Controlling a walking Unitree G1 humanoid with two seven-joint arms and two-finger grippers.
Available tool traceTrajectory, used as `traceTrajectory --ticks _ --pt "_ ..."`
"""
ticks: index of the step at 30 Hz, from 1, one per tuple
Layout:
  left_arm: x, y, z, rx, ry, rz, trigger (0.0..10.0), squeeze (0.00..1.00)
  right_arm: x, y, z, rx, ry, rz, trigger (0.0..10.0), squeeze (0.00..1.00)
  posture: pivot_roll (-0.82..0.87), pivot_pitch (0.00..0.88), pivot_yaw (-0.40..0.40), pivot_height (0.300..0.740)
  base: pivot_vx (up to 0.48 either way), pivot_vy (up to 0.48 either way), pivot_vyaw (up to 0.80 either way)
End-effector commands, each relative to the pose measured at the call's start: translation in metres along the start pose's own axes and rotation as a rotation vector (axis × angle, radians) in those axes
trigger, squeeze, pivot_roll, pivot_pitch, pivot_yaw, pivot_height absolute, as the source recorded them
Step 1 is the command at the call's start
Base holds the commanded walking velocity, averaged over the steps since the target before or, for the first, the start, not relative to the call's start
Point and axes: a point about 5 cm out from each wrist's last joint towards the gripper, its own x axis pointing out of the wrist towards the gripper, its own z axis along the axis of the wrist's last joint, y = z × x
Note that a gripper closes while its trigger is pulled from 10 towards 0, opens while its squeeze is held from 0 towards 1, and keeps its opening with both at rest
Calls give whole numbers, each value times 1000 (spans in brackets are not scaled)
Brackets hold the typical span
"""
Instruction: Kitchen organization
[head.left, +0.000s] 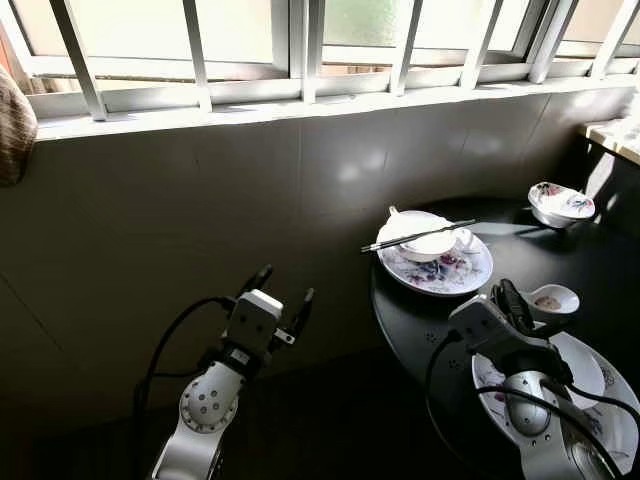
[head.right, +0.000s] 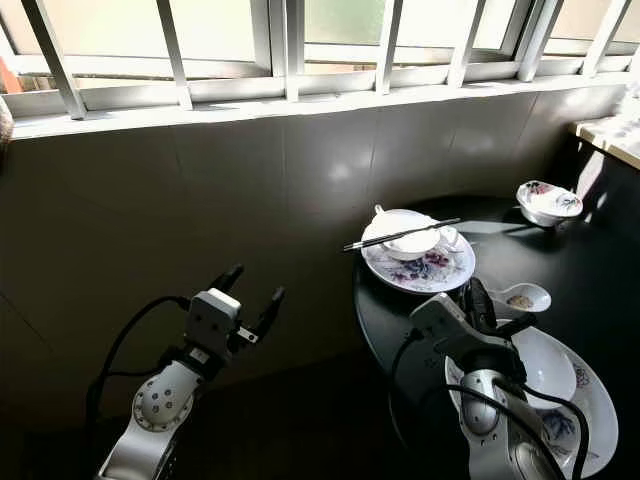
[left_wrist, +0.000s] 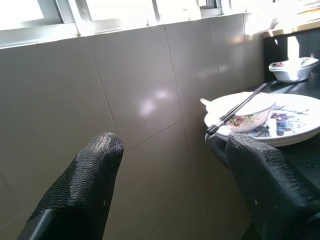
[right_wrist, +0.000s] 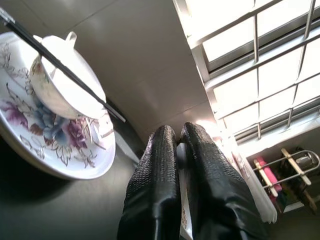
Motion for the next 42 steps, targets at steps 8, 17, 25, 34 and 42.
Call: traceTrajectory --ticks 8,17,25,34,42 --pt "3 2 2 18 -15 13 10000 0 14 8 38 -17 -248 49 0 0 -51 0 -51 740 0 0 700" --pt "3 7 3 31 -19 37 10000 0 11 26 67 26 -462 168 0 0 -37 0 -53 740 0 0 800" --pt "3 11 4 38 -22 64 10000 0 10 36 64 163 -445 238 0 0 -32 0 -51 740 0 0 800" --pt "3 14 4 1 -17 84 10000 0 15 39 49 208 -383 242 0 0 -30 0 -49 740 0 280 800" --pt "4 14 3 5 -15 84 10000 0 14 44 50 212 -394 260 0 0 -26 0 -48 740 0 476 800"
